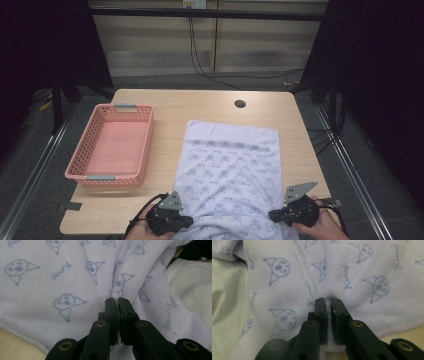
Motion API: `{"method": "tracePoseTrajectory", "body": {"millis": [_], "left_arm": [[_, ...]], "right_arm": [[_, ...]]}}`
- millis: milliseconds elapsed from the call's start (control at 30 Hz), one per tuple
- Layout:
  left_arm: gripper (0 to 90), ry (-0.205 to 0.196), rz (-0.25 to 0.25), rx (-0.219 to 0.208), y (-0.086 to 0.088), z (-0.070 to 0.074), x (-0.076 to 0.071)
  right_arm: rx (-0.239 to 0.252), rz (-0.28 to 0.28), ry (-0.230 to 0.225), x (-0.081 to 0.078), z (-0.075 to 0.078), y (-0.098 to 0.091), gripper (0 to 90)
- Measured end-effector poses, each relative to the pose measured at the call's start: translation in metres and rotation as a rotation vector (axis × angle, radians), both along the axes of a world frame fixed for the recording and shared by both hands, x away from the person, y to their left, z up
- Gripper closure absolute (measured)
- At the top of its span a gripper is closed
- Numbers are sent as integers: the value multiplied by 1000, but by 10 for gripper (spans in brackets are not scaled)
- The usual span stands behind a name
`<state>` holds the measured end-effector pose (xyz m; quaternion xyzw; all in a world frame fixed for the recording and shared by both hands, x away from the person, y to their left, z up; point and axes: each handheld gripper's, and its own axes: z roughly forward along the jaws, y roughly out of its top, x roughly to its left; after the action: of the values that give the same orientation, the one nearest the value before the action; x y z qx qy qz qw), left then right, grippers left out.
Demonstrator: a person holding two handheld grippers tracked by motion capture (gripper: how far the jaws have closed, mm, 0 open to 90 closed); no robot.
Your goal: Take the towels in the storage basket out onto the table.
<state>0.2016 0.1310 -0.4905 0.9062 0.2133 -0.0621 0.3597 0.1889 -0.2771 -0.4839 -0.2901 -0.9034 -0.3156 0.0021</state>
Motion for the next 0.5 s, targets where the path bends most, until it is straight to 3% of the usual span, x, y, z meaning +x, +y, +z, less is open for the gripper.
{"method": "tracePoseTrajectory", "body": {"millis": [133, 233, 267, 300, 400, 500], "left_arm": [[863, 19, -64, 42, 1, 5, -8], [775, 0, -56, 21, 1, 14, -4], [730, -22, -19, -14, 0, 17, 4], [694, -21, 0, -38, 0, 18, 10], [668, -43, 96, -86, -3, 17, 40], [654, -58, 166, -96, -6, 12, 69]], "right_arm": [[52, -8, 6, -3, 5, -2, 813], [86, -60, -48, 0, 10, -1, 703], [93, -77, -66, 3, 11, -2, 672], [96, -128, -103, 10, 13, -3, 636], [124, -175, -132, 29, 15, -8, 604], [131, -218, -134, 53, 13, -11, 558]]}}
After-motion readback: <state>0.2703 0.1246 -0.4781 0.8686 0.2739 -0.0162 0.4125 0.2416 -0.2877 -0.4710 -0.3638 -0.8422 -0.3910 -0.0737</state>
